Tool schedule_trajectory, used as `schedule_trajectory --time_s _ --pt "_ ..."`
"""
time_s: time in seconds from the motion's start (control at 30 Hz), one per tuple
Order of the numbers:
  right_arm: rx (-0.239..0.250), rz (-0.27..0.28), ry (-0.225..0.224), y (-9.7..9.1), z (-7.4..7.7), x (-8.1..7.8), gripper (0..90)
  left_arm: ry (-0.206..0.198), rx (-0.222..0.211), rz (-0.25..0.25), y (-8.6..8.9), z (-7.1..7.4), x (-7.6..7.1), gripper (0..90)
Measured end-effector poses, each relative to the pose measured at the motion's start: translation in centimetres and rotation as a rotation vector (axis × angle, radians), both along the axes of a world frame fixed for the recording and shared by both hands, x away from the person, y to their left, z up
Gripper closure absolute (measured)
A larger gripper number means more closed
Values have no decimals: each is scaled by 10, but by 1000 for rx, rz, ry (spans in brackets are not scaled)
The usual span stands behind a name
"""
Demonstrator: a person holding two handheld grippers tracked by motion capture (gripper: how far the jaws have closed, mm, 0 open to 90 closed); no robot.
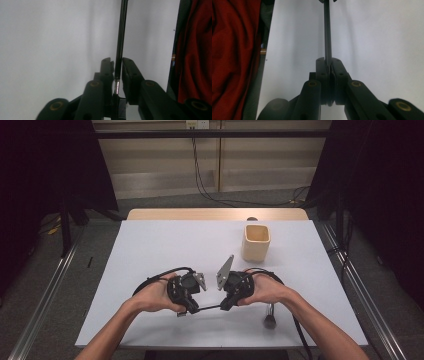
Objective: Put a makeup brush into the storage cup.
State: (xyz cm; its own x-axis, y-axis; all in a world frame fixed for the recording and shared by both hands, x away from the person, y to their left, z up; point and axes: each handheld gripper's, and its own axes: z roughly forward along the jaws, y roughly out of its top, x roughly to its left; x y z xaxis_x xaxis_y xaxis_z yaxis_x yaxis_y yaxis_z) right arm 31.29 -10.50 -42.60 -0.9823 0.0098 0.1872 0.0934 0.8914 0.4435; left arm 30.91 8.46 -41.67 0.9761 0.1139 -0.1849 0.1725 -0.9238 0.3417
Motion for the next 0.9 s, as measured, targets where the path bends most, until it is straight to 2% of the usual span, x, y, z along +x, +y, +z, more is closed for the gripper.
schedule_trajectory --time_s 0.07,0.2,0.3,0.33,0.57,0.7,0.9 --pt "-3 -5 1 -1 0 0 863 -6 -19 11 1 -1 -1 709" --pt "6 -16 4 -4 1 1 863 -47 -40 27 7 0 2 591" --pt "6 -26 1 -6 2 1 863 -60 -88 79 12 1 4 464" --pt "6 -30 2 -6 3 1 863 -60 -101 88 15 1 5 445" --pt "8 -51 12 -11 2 2 862 -106 -144 178 26 0 5 218" --pt "0 -65 8 -14 2 3 863 -114 -164 229 33 0 6 179" --pt "2 -97 16 -24 0 7 862 -122 -200 279 45 -2 8 99"
